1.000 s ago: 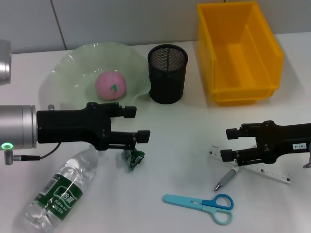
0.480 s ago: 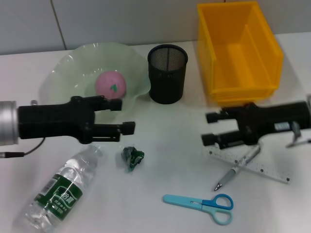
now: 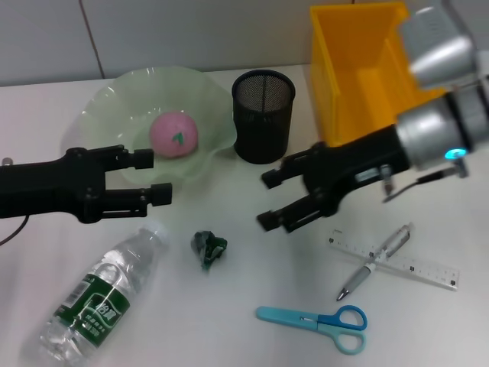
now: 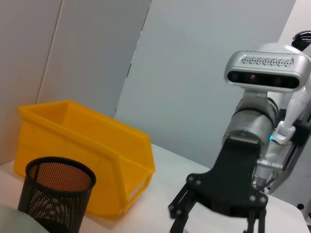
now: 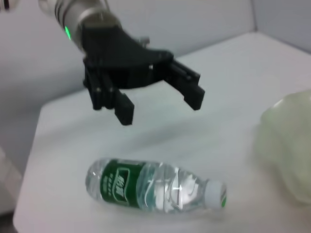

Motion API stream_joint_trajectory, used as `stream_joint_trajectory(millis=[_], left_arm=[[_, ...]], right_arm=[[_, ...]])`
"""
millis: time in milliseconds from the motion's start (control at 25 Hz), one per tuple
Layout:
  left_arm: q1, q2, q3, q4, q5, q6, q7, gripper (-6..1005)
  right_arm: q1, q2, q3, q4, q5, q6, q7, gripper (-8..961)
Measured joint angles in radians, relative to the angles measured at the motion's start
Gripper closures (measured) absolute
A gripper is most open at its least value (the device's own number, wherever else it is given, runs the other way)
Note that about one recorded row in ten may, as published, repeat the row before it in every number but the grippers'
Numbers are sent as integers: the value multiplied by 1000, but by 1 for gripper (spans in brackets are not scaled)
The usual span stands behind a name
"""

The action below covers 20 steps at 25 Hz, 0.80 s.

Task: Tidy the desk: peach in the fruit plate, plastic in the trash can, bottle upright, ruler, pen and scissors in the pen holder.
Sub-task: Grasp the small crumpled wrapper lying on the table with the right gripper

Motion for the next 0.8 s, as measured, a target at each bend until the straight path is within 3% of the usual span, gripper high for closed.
stream_joint_trajectory(millis=[160, 360, 800], left_arm=[[15, -5, -1, -1, 42, -5, 4, 165], [20, -10, -2, 2, 94, -6, 4, 165], [29, 2, -4, 2, 98, 10, 0, 166]], right_arm=[[32, 38, -119, -13, 0, 100, -12, 139], [51, 61, -206, -14, 0, 176, -18, 140], [55, 75, -330, 34, 90, 310, -73, 149]])
